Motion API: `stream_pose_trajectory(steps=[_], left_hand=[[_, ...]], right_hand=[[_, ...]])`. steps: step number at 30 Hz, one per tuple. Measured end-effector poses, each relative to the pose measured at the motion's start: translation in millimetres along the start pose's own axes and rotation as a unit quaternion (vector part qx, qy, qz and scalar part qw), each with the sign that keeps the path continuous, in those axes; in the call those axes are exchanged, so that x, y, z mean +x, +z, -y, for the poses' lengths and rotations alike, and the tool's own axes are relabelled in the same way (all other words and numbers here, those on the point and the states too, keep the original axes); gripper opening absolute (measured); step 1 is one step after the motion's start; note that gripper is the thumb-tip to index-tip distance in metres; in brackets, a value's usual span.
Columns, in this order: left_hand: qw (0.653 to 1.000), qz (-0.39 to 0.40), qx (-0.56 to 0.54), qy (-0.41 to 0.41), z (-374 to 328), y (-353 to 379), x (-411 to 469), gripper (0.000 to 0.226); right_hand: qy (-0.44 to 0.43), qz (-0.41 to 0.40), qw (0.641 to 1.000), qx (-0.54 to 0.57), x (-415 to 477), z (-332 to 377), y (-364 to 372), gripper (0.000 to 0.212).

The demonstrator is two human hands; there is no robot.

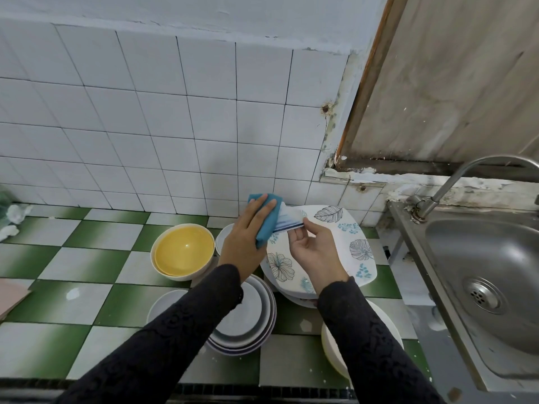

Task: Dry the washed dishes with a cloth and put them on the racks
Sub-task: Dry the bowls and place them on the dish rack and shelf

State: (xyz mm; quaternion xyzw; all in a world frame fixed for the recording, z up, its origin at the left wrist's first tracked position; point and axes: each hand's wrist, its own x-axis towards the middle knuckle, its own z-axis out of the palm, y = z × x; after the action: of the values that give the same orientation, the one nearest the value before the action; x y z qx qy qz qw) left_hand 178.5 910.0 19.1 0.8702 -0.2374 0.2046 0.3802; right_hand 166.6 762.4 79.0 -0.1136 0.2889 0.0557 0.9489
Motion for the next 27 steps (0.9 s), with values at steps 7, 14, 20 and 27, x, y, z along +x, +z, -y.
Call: stream_pose_trajectory(steps=[7, 14, 20, 27], left_hand=[[0.986, -0.082, -0.113, -0.096, -1, -17, 12, 0.060], [0.904, -0.023, -0.319, -0.283, -15, -24, 25, 0.036], [0.904, 0.021, -0.281, -0.322, -25, -20, 22, 0.026], [0.871, -0.037, -0.332, -0.361, -28, -15, 18, 0.046]], right_hand=[[0.037, -0.054, 0.902, -0.426, 9, 21, -24, 0.027], [0.105, 0.090, 0.939, -0.315, 14, 12, -43, 0.070], [0.164, 0.094, 0.964, -0.188, 10, -2, -41, 0.069], [0.151, 0.071, 0.977, -0.132, 17, 0, -50, 0.074]])
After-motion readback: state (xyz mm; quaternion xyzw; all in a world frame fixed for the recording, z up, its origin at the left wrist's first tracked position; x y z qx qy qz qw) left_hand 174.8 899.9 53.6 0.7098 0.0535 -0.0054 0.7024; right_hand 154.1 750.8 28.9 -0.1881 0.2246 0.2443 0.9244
